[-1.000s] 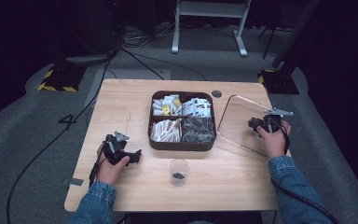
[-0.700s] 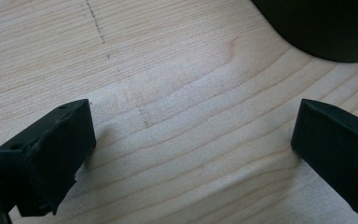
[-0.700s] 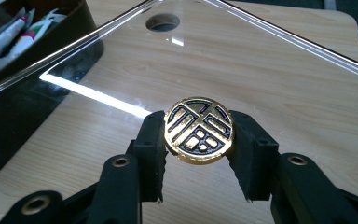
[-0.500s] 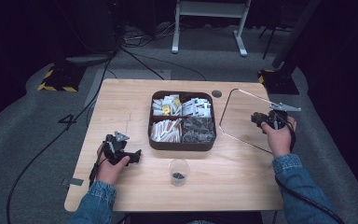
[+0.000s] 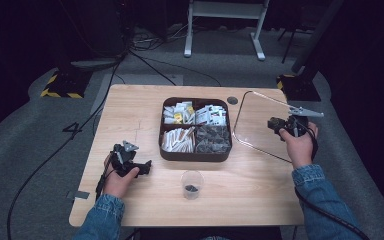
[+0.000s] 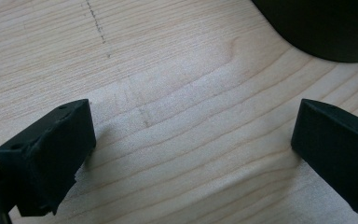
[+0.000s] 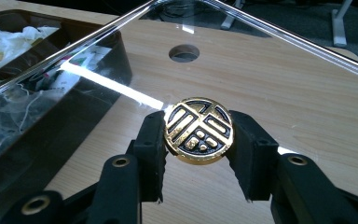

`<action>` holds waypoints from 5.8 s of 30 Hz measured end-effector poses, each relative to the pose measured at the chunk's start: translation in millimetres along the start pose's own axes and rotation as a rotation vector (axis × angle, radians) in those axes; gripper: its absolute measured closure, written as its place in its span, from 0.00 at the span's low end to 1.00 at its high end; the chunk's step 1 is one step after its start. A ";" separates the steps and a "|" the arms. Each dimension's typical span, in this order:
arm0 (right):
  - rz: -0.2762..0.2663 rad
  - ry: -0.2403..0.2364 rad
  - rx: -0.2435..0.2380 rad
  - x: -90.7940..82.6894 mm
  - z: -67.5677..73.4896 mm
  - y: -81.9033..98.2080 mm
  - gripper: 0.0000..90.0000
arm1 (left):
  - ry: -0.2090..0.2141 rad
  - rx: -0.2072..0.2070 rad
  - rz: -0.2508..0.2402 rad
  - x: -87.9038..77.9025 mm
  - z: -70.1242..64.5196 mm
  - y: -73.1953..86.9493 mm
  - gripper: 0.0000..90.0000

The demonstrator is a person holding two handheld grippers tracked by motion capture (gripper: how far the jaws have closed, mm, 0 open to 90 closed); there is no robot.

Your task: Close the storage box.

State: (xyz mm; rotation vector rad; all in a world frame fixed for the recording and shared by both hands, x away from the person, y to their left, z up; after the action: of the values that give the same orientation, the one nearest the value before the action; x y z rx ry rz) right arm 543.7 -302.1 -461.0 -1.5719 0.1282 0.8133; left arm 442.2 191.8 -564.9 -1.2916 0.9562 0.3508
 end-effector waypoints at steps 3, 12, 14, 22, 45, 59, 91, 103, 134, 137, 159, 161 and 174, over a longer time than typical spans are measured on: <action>-0.001 -0.005 -0.008 0.6 5.8 -3.4 0.65 | 0.000 0.000 0.000 0.0 0.0 0.0 0.00; 0.017 -0.050 -0.050 5.6 39.7 -16.4 0.65 | -0.012 -0.008 0.001 -0.5 0.0 0.5 0.00; 0.016 -0.066 -0.063 7.9 49.3 -21.3 0.65 | -0.014 -0.015 0.001 -0.6 -0.5 0.8 0.00; 0.007 -0.134 -0.125 20.9 88.4 -42.7 0.65 | -0.015 -0.017 0.002 -0.9 -0.8 1.2 0.00; 0.042 -0.274 -0.219 53.4 178.8 -70.0 0.65 | -0.017 -0.017 0.002 -1.4 -1.0 1.7 0.00; 0.060 -0.274 -0.192 76.0 199.5 -67.0 0.65 | -0.016 -0.016 0.003 -1.5 -1.0 1.7 0.00; 0.133 -0.230 -0.229 115.6 219.9 -48.4 0.65 | -0.008 -0.009 0.000 -0.4 -1.1 0.5 0.00; 0.152 -0.214 -0.246 126.2 223.1 -45.4 0.65 | -0.008 -0.009 -0.001 -0.4 -1.2 0.6 0.00; 0.157 -0.237 -0.252 134.9 223.1 -41.2 0.65 | -0.009 -0.009 0.000 -0.5 -1.1 0.6 0.00; 0.157 -0.239 -0.247 135.0 223.1 -41.2 0.65 | -0.009 -0.009 0.000 -0.5 -1.1 0.6 0.00; 0.020 -0.287 -0.175 104.1 216.7 -67.1 0.49 | -0.008 -0.009 0.002 -0.8 -1.4 1.0 0.00; 0.004 -0.294 -0.171 98.3 216.2 -69.8 0.49 | -0.005 -0.009 0.001 -0.6 -1.5 0.8 0.00; -0.067 -0.287 -0.180 55.7 193.9 -80.3 0.47 | 0.007 0.007 0.002 -0.6 -0.8 0.8 0.00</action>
State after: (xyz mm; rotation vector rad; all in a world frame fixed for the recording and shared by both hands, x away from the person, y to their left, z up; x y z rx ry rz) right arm 546.3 -89.7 -415.9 -1.5996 -0.2099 1.0096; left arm 441.0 191.5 -565.0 -1.2859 0.9645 0.3441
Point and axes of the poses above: each handheld gripper's, and its own axes: x roughly forward along the jaws, y roughly out of its underside, z roughly to its left, the point moved 8 cm from there along x, roughly forward along the jaws, and after that the axes turned 1 degree about z, right-handed, at the moved point
